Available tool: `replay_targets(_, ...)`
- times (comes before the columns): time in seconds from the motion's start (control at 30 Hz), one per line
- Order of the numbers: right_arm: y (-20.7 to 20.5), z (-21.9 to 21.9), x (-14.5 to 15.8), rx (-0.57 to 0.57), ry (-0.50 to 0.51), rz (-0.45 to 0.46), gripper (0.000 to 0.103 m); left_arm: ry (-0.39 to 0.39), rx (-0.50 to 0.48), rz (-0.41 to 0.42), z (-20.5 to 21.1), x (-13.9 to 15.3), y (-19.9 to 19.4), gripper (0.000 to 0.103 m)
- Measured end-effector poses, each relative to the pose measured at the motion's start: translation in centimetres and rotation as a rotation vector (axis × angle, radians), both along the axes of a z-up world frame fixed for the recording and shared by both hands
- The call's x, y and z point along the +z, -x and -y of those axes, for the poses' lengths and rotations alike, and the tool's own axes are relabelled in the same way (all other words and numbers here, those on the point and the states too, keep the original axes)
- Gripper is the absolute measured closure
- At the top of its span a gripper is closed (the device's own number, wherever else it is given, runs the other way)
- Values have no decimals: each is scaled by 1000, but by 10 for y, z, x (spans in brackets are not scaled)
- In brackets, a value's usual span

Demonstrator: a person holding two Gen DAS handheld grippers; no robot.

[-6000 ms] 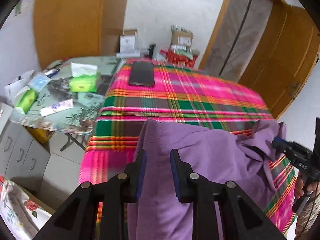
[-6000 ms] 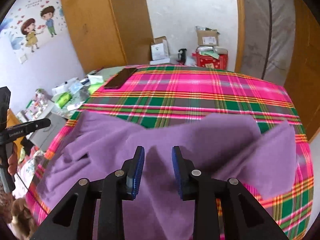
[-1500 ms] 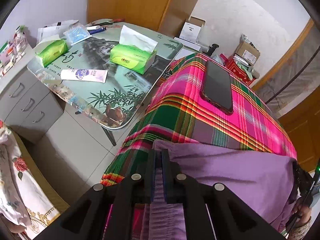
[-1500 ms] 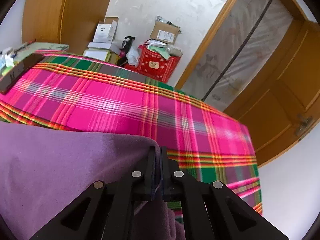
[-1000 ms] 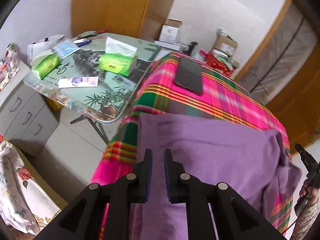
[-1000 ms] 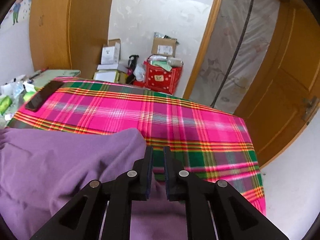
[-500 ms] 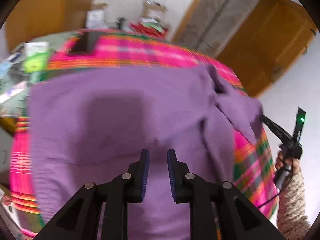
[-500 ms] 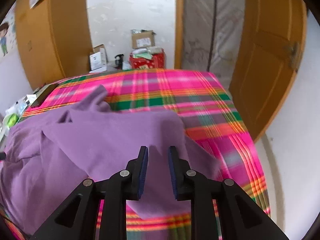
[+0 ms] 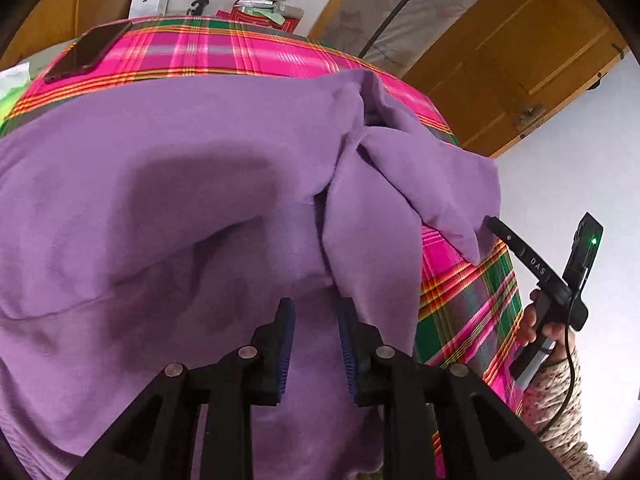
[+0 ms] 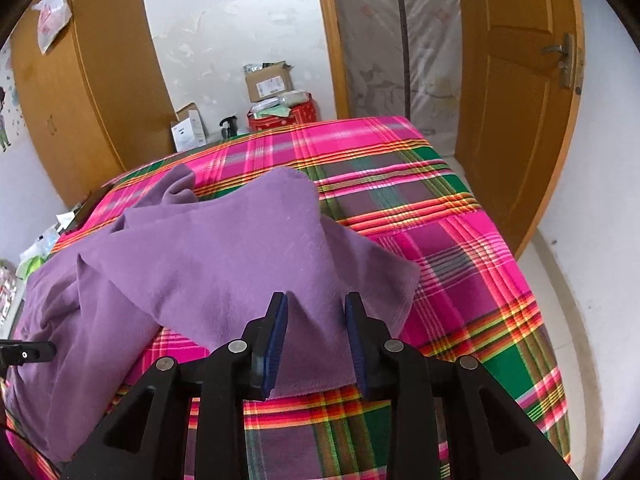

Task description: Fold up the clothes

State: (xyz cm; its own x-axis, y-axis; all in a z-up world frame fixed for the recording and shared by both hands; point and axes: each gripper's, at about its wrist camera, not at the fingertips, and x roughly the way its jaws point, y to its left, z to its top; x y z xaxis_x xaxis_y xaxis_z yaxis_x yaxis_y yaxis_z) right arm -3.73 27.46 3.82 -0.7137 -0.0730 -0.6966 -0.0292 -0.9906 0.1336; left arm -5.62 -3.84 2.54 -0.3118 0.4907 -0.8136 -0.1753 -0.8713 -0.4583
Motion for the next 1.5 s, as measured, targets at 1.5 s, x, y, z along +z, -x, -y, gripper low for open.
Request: replay_targets(1.5, -42, -19, 13, -36, 5, -65, 98, -117, -210, -136, -73, 29, -43, 101)
